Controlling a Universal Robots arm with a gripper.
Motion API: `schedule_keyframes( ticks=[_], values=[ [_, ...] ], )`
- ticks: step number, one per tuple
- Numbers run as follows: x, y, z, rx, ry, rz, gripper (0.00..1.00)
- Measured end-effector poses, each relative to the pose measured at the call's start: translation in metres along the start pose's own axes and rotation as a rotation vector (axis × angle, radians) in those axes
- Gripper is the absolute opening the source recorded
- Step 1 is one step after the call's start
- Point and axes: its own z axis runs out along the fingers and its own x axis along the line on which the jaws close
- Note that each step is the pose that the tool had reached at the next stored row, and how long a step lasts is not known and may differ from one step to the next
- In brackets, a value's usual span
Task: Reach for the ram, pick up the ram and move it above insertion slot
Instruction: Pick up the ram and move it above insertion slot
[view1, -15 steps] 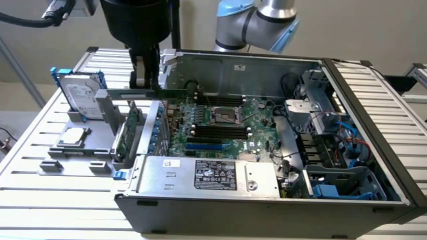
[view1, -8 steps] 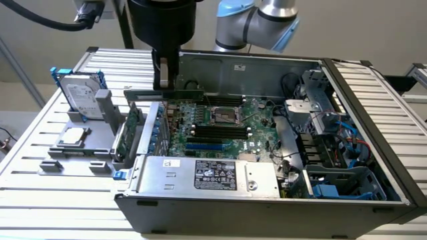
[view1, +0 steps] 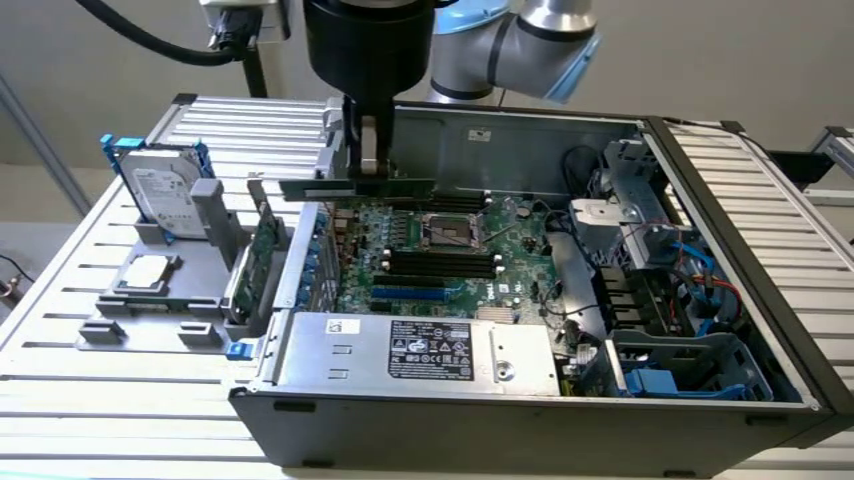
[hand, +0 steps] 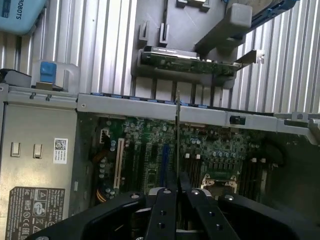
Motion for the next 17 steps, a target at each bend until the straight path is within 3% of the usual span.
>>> schedule_keyframes(
  ticks=[13, 17],
  values=[
    [-0.017, -0.052, 0.0043, -0.0001, 0.0023, 0.0, 0.13],
    [-0.021, -0.0665, 0.0053, -0.0004, 0.0057, 0.0, 0.13]
  ],
)
